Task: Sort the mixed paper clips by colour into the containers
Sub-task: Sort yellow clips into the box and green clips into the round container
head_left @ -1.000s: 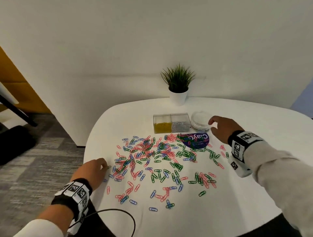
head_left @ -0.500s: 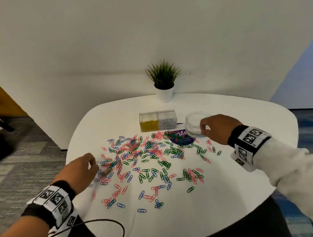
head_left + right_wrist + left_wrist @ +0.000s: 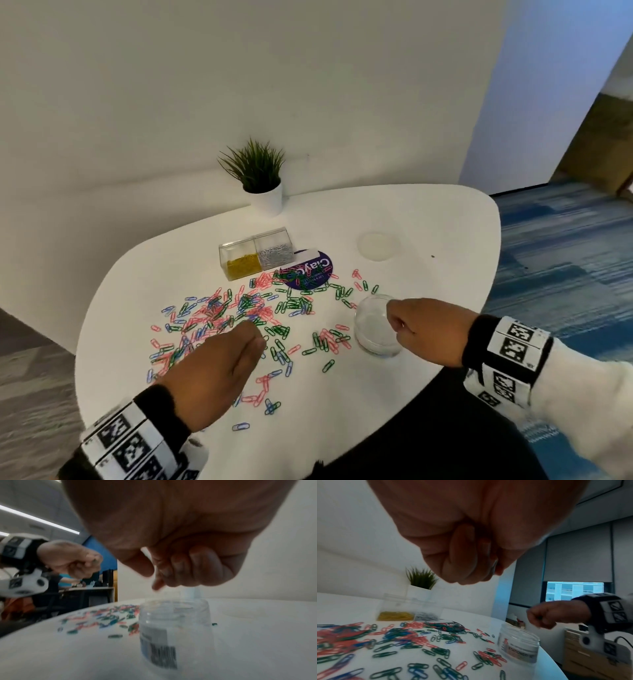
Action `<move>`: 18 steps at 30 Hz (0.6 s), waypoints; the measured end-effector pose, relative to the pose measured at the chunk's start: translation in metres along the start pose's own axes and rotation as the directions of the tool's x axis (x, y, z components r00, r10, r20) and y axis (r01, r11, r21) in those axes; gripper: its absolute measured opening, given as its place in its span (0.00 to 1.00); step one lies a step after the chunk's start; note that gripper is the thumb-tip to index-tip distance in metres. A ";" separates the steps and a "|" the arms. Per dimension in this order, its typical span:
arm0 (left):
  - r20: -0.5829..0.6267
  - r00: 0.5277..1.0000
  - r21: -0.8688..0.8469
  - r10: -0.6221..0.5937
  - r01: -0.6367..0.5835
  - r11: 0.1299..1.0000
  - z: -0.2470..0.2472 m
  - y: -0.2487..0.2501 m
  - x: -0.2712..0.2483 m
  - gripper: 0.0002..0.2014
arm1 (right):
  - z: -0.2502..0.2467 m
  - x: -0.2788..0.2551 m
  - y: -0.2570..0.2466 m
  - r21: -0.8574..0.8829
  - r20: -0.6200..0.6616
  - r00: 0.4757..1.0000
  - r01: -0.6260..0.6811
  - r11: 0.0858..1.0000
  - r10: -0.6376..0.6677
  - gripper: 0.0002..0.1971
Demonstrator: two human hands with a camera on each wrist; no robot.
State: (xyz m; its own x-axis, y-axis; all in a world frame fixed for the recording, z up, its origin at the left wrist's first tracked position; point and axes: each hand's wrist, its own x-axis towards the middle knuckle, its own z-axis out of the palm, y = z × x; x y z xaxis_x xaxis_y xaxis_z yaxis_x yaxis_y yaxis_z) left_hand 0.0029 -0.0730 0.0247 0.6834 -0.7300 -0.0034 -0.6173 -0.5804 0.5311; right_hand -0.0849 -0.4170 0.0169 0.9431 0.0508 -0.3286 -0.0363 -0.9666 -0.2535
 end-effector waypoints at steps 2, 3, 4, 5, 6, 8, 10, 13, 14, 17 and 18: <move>0.065 0.998 0.055 -0.014 0.011 0.998 0.007 0.009 0.009 0.16 | -0.006 0.005 -0.006 0.077 -0.039 0.999 0.031 0.997 -0.028 0.06; 0.078 0.997 0.079 -0.018 0.012 0.997 0.011 0.013 0.015 0.15 | -0.007 0.009 -0.008 0.083 -0.042 0.998 0.042 0.996 -0.038 0.07; 0.085 0.996 0.098 -0.020 0.012 0.995 0.015 0.017 0.022 0.13 | -0.006 0.014 -0.011 0.080 -0.037 0.998 0.050 0.996 -0.047 0.07; 0.092 0.995 0.114 -0.024 0.013 0.993 0.019 0.021 0.030 0.12 | -0.005 0.019 -0.013 0.072 -0.025 0.998 0.054 0.996 -0.052 0.08; 0.100 0.995 0.129 -0.028 0.015 0.992 0.022 0.025 0.039 0.11 | -0.003 0.024 -0.016 0.059 -0.013 0.998 0.060 0.996 -0.059 0.10; 0.126 0.991 0.171 -0.041 0.019 0.985 0.028 0.032 0.055 0.09 | 0.000 0.033 -0.021 0.020 0.007 0.996 0.085 0.996 -0.085 0.14; 0.152 0.987 0.201 -0.053 0.021 0.979 0.032 0.040 0.069 0.09 | 0.002 0.038 -0.023 -0.004 0.008 0.994 0.110 0.994 -0.110 0.17; 0.181 0.981 0.232 -0.074 0.030 0.972 0.036 0.050 0.090 0.09 | 0.004 0.044 -0.020 0.005 -0.018 0.990 0.139 0.990 -0.139 0.19; 0.184 0.980 0.246 -0.078 0.031 0.969 0.037 0.053 0.096 0.09 | 0.004 0.045 -0.019 0.011 -0.029 0.988 0.152 0.988 -0.152 0.21; 0.204 0.975 0.289 -0.090 0.028 0.957 0.043 0.065 0.114 0.10 | 0.004 0.044 -0.010 0.067 -0.069 0.982 0.182 0.981 -0.177 0.25; 0.212 0.974 0.298 -0.084 0.018 0.954 0.044 0.070 0.120 0.10 | 0.002 0.043 -0.006 0.099 -0.093 0.980 0.187 0.977 -0.178 0.26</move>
State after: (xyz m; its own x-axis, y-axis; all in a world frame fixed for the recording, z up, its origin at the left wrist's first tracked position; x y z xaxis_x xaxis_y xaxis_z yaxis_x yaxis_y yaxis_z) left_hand 0.0240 -0.2175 0.0241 0.6348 -0.7383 -0.2279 -0.6931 -0.6745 0.2542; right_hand -0.0452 -0.4084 0.0022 0.9610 0.1985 -0.1924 0.1082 -0.9105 -0.3991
